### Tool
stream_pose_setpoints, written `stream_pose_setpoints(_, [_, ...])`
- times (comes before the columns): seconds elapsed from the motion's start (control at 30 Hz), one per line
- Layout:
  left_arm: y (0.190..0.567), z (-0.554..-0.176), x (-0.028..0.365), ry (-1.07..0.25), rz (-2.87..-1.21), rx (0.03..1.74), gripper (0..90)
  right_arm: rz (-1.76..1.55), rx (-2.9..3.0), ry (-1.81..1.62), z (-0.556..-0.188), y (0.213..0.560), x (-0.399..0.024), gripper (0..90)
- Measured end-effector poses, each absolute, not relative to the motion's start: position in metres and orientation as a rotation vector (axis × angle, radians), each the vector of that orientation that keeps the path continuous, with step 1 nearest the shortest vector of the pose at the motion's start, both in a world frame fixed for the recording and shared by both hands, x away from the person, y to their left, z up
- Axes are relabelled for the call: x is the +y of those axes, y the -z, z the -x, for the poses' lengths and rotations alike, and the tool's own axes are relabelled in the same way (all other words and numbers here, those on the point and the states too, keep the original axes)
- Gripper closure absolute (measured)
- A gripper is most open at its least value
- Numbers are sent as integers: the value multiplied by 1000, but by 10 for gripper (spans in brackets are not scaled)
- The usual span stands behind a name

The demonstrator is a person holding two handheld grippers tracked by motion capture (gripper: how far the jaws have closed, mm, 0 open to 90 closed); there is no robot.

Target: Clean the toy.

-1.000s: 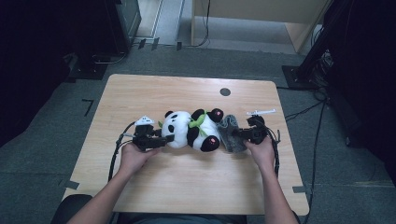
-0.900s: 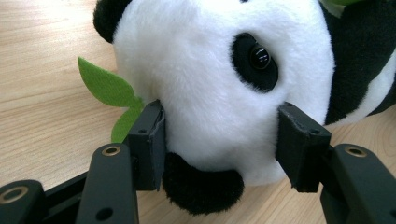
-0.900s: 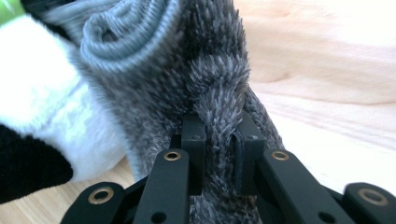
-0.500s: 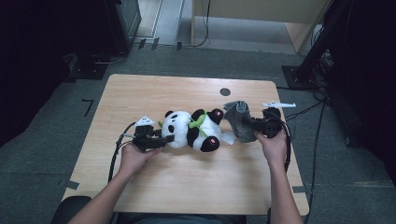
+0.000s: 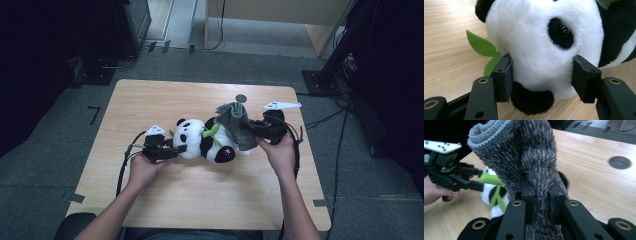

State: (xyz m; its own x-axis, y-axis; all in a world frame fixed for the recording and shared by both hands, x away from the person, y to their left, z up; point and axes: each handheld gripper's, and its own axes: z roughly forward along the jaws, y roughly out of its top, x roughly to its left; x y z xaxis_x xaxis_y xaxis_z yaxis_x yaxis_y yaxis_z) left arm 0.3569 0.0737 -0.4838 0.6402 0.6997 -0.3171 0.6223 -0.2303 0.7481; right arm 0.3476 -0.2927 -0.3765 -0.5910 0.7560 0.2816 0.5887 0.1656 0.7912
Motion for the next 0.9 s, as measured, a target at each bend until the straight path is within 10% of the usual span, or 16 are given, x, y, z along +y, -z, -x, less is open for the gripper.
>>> stream_pose_setpoints(0.9, [485, -355, 74, -116, -1935, 1027, 414, -1359, 2383, -1297, -366, 435, -272, 773])
